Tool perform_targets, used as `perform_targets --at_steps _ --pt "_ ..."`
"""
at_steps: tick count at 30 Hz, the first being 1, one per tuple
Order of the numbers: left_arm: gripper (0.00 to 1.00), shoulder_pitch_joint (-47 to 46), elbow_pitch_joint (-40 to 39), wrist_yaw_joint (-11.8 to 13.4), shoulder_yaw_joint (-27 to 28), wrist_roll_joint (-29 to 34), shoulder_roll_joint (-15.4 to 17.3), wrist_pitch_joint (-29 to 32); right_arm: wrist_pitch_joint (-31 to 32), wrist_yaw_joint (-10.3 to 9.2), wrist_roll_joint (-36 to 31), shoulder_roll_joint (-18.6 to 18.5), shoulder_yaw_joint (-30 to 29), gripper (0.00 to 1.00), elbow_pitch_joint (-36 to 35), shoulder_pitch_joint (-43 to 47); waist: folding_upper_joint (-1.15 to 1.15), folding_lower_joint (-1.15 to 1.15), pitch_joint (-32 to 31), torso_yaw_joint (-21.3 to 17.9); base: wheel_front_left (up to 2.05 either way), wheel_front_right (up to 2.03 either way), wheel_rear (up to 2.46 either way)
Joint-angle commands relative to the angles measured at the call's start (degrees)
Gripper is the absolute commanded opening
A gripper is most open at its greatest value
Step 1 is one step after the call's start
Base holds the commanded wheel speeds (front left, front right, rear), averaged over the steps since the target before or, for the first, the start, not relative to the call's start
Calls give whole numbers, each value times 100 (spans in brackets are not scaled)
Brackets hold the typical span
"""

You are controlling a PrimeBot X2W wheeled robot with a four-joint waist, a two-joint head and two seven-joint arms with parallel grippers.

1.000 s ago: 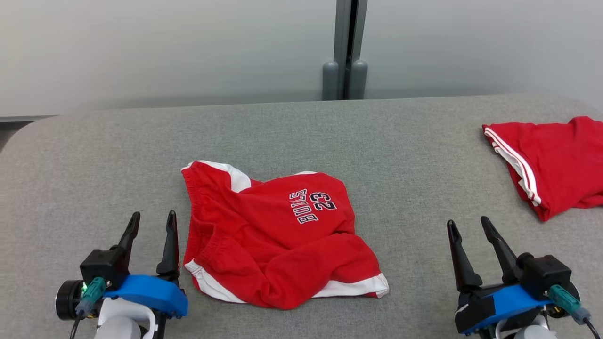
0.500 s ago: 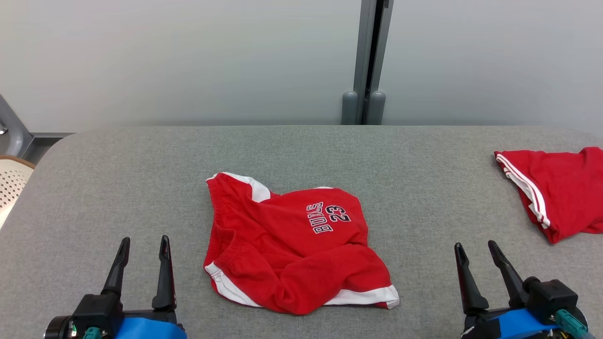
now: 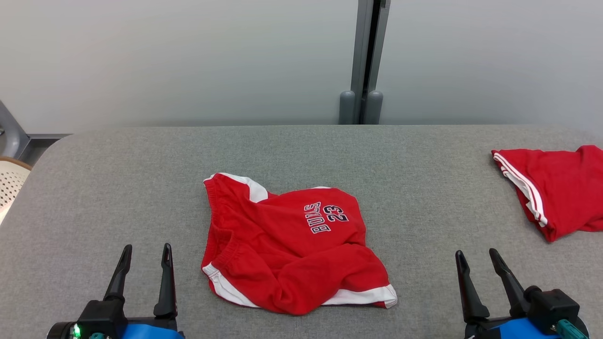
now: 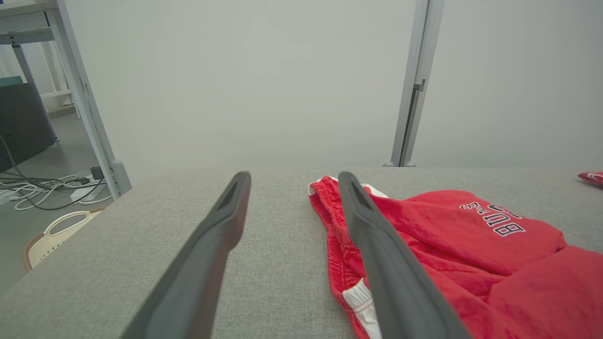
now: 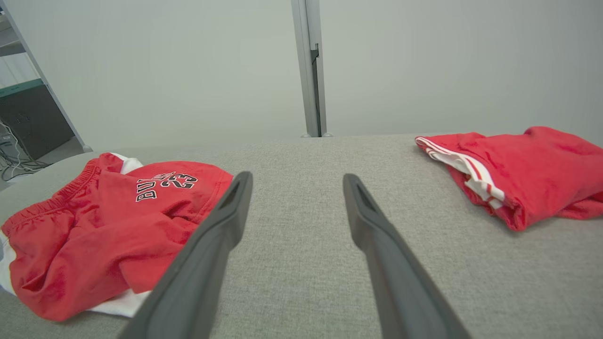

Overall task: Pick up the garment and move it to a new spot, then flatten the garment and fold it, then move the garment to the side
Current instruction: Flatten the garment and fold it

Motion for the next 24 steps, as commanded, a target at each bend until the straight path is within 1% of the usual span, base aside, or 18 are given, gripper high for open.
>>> perform_targets --at_steps 1,10,14,19,24 --pt "100 -63 14 -21 35 28 -5 -27 -19 -1 -11 20 3 100 13 70 0 0 0 -10 0 0 0" --pt "100 -141 133 -75 8 26 -33 -27 0 -1 -28 -2 33 100 89 15 0 0 33 -46 0 0 0" --pt "100 -288 292 -121 -138 27 3 -27 29 -1 10 -57 120 100 182 -109 0 0 98 -64 0 0 0" --pt "100 -604 696 -185 -591 32 109 -27 20 -1 68 -84 291 100 464 -342 0 0 230 -101 0 0 0" --pt "100 -1047 1297 -215 -1138 -72 286 -26 2 -1 126 -74 680 100 804 -654 0 0 400 -183 0 0 0"
